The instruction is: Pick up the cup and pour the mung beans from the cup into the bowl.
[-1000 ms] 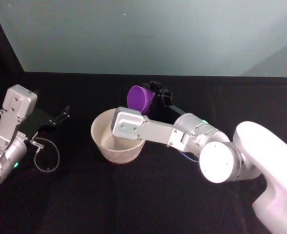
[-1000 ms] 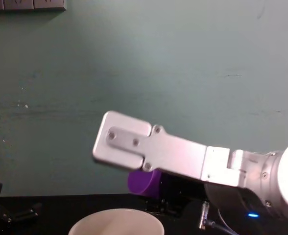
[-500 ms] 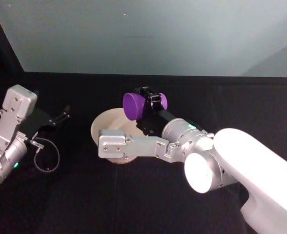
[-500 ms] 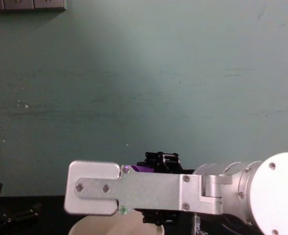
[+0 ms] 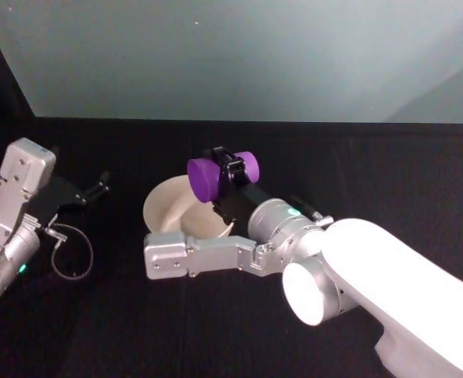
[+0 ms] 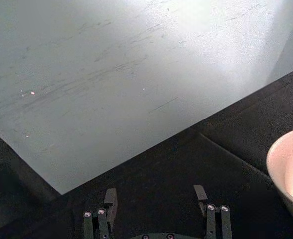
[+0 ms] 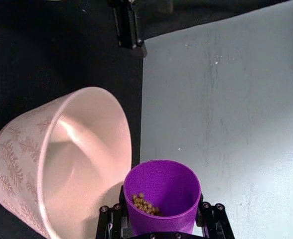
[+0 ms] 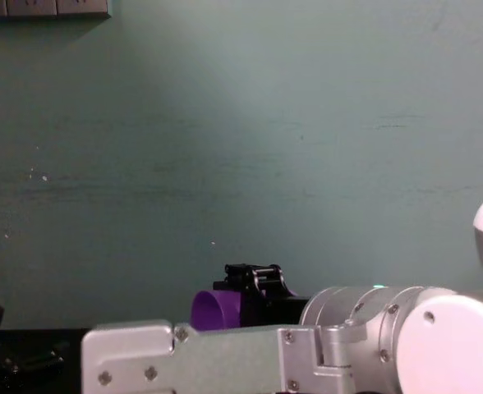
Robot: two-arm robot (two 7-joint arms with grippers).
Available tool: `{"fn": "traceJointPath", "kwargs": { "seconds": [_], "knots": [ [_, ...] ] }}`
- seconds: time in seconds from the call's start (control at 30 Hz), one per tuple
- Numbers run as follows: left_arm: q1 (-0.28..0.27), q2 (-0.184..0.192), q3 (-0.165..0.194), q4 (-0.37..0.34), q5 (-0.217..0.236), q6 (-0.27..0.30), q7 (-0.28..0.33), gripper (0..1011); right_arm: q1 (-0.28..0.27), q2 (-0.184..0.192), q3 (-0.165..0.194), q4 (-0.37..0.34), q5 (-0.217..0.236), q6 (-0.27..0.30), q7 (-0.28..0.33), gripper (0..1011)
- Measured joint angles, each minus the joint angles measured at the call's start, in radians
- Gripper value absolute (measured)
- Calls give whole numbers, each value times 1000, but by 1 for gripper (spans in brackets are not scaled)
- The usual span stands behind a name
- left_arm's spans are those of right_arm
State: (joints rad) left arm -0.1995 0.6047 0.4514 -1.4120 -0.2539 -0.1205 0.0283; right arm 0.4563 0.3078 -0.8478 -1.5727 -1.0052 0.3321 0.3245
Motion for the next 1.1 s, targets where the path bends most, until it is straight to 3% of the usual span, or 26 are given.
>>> {"fn": "traceJointPath", "kwargs": {
  "seconds": [0.47,1.1],
  "knots": [
    [0,0,0,0,0,0,0,1000,-1,5,-13,-8,-93,-18,15,726],
    [0,0,0,0,0,0,0,1000,-14,1,-8,-11,-166,-55,42,726]
  ]
}}
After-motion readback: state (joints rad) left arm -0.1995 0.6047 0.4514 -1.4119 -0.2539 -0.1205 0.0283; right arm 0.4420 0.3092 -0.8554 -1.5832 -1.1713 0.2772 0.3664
